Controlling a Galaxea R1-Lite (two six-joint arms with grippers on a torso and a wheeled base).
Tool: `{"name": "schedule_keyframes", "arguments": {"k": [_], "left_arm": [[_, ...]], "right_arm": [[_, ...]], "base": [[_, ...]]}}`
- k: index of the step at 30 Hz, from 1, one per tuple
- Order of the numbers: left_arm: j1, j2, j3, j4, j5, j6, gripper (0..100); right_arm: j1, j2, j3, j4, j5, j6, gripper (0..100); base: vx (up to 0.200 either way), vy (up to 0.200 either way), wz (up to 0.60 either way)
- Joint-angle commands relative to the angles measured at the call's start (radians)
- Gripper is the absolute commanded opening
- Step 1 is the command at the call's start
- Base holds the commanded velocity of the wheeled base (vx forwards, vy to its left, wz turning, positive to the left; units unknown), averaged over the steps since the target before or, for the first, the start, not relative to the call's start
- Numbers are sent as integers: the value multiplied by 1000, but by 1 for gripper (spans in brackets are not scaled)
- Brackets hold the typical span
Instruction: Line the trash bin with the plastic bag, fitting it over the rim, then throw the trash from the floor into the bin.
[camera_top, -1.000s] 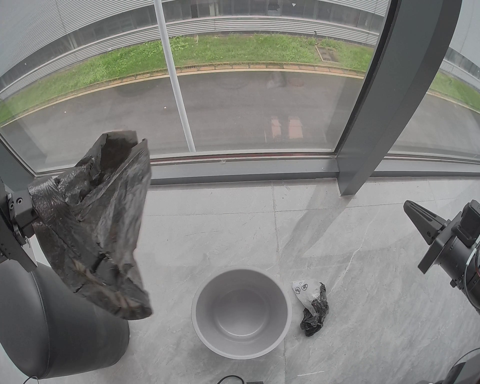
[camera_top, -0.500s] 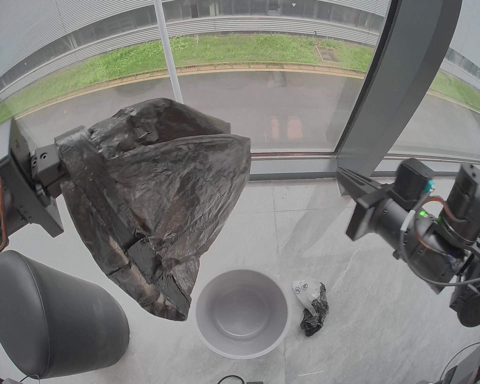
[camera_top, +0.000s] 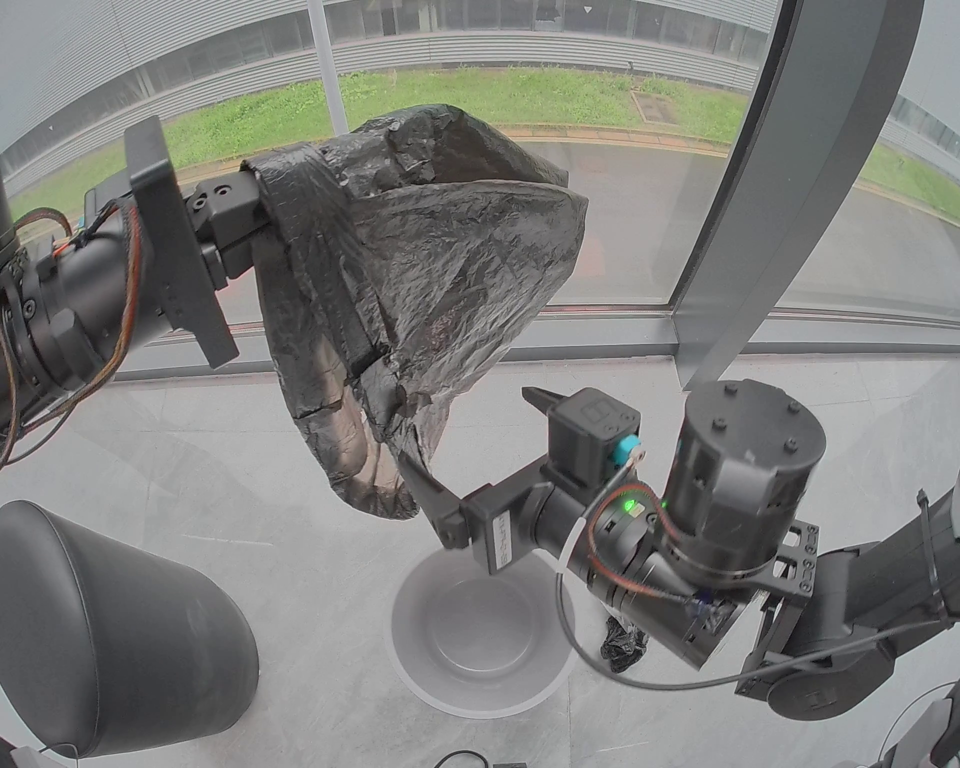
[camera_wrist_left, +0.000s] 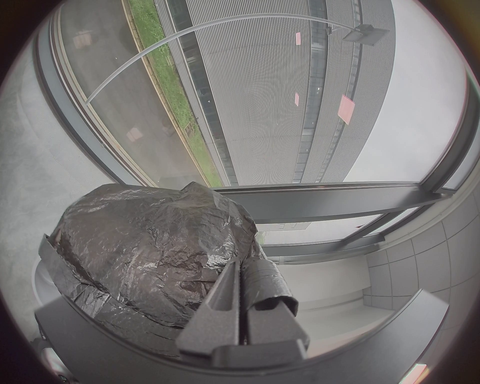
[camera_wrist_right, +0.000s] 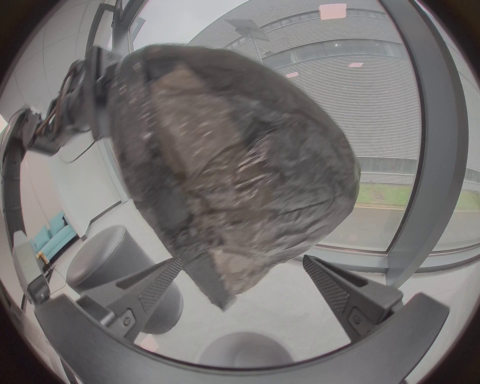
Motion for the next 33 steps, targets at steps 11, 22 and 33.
{"name": "schedule_keyframes", "arguments": {"k": [11,22,33], "left_arm": [[-25,42,-31,0,4,-3,0],[-25,40,-31,-2,4,-15,0],[-25,42,-28,-2,3,-15,0]], "right_arm": [[37,170,65,-85,-76,-4,100],[-5,340,-118,-89,-162,-39,100],[-41,431,-225,-92,-223,-90,100]], "base": [[0,0,0],[0,0,0],[0,0,0]]}}
